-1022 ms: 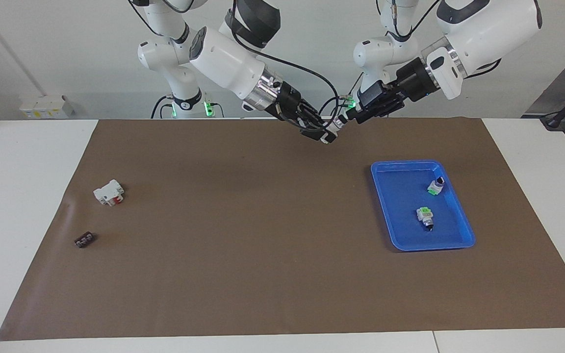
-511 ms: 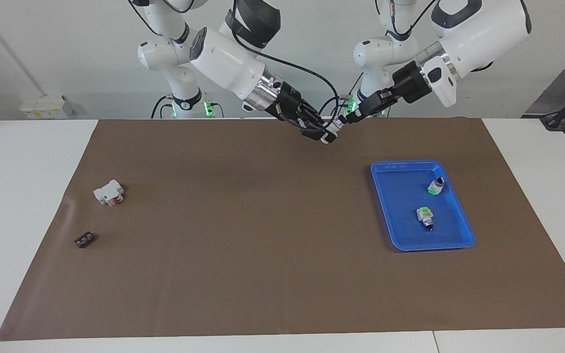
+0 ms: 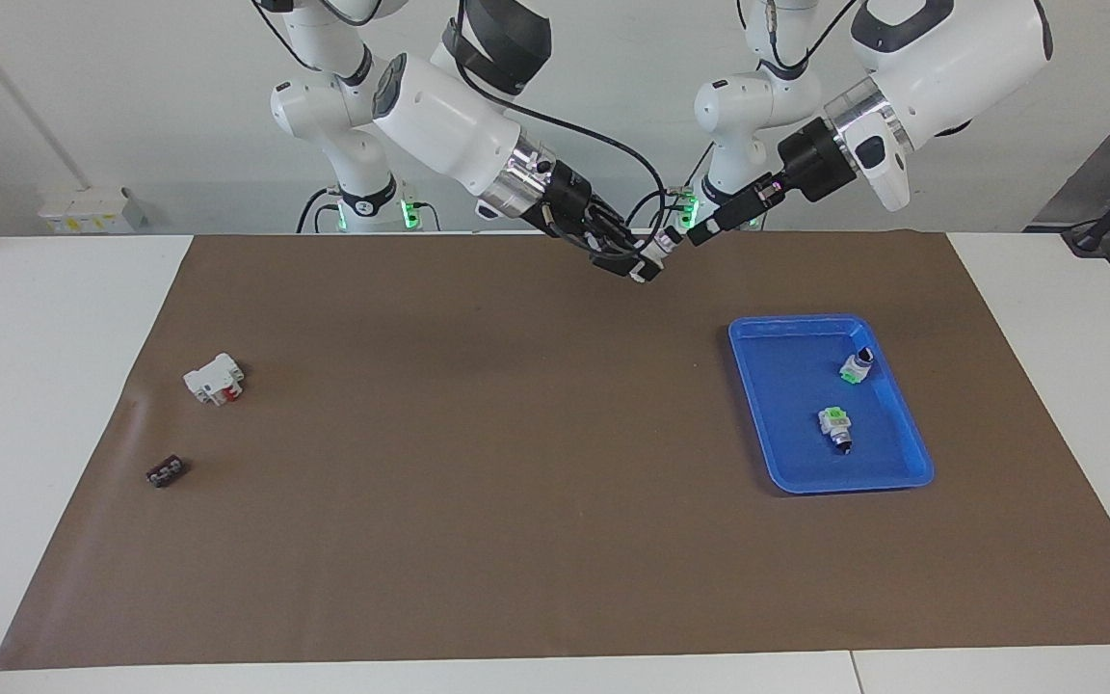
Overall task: Turn and place switch with both arms
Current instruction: 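Reach the left gripper toward the switch held by the right gripper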
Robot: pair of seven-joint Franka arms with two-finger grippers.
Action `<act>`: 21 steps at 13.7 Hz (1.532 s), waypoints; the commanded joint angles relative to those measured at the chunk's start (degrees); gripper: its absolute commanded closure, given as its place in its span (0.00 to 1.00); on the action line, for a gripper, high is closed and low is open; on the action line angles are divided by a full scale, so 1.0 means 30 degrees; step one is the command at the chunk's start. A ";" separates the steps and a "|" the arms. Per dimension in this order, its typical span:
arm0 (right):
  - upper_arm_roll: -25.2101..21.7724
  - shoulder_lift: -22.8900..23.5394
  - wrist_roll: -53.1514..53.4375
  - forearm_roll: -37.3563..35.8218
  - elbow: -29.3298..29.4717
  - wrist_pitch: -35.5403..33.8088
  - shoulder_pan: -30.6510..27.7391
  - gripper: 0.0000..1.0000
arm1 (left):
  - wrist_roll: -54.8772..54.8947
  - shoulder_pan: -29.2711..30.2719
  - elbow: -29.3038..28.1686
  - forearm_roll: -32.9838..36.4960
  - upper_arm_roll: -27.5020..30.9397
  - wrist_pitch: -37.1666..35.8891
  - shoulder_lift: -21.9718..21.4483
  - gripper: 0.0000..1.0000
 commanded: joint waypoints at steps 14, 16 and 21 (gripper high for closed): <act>0.0050 -0.0360 -0.0148 -0.0389 -0.0376 0.0017 -0.0028 1.00 | -0.0808 -0.1152 -0.1364 -0.0468 0.0060 0.2595 -0.0695 0.71; 0.0050 -0.0360 -0.0148 -0.0389 -0.0376 0.0017 -0.0028 1.00 | -0.0779 -0.1181 -0.1364 -0.0468 0.0060 0.2595 -0.0695 0.80; 0.0050 -0.0360 -0.0148 -0.0389 -0.0347 0.0047 -0.0028 1.00 | -0.0808 -0.1443 -0.1335 -0.0468 0.0060 0.2566 -0.0695 1.00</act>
